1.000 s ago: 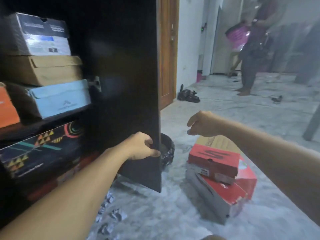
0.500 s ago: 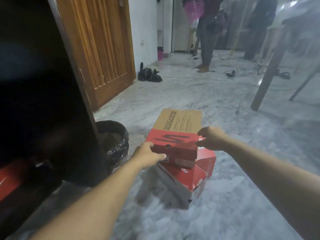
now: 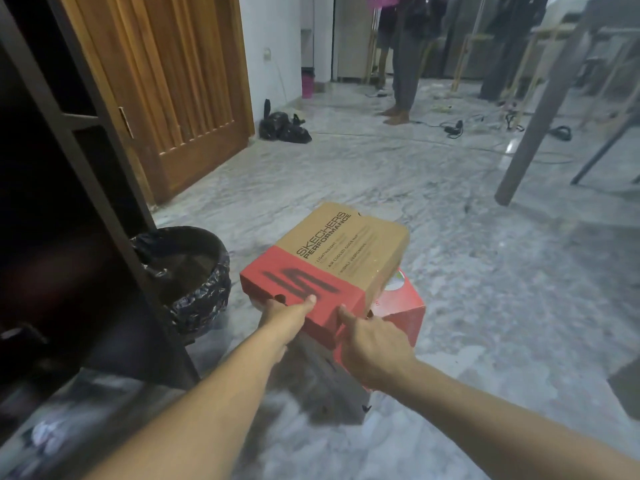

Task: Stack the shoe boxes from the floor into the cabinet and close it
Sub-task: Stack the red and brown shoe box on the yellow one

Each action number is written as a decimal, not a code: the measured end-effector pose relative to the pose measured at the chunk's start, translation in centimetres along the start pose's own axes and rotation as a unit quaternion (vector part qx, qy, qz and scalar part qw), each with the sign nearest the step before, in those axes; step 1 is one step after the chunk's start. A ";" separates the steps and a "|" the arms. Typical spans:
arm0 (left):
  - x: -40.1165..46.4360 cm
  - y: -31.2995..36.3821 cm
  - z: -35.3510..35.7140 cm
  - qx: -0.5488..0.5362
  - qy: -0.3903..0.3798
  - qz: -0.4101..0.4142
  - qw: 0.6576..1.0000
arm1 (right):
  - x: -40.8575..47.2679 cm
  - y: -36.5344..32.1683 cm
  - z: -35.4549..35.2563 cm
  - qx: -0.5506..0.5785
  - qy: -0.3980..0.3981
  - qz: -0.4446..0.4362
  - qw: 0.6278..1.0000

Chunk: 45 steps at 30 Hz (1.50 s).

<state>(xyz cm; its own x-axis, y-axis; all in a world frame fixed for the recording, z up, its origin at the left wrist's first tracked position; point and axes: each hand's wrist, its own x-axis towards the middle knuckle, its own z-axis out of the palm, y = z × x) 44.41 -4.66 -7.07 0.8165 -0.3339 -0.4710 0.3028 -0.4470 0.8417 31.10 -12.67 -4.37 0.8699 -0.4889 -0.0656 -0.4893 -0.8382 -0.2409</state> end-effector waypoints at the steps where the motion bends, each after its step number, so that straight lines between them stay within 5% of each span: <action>1: 0.3 -0.3 -0.1 0.003 0.009 0.002 1.000 | -0.1 -0.1 -0.2 0.011 0.009 0.009 1.000; 9: 2.7 -0.7 -1.1 -0.032 -0.025 -0.028 0.999 | 7.7 8.1 -3.3 0.115 0.216 0.151 0.958; 16: 1.6 -0.8 -2.4 0.010 -0.005 0.037 0.999 | 9.1 12.8 -5.0 0.192 0.036 0.086 0.977; 27: -6.7 1.4 -5.3 -0.075 -0.041 0.112 0.990 | 1.9 11.2 -8.1 0.326 0.218 0.047 0.919; 35: -15.6 3.9 -10.9 -0.016 0.006 0.236 0.972 | -5.3 7.7 -16.1 0.317 0.195 -0.018 0.928; 45: -28.1 5.3 -21.0 0.002 0.080 0.285 0.955 | -14.2 -1.8 -23.8 0.288 0.211 -0.131 0.925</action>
<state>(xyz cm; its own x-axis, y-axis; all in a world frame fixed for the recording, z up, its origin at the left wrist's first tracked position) 33.41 19.78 16.14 0.9131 -0.3929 0.1091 -0.2141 -0.2342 0.9483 18.15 -10.01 20.00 0.7918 -0.4407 0.4229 -0.0448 -0.7325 -0.6793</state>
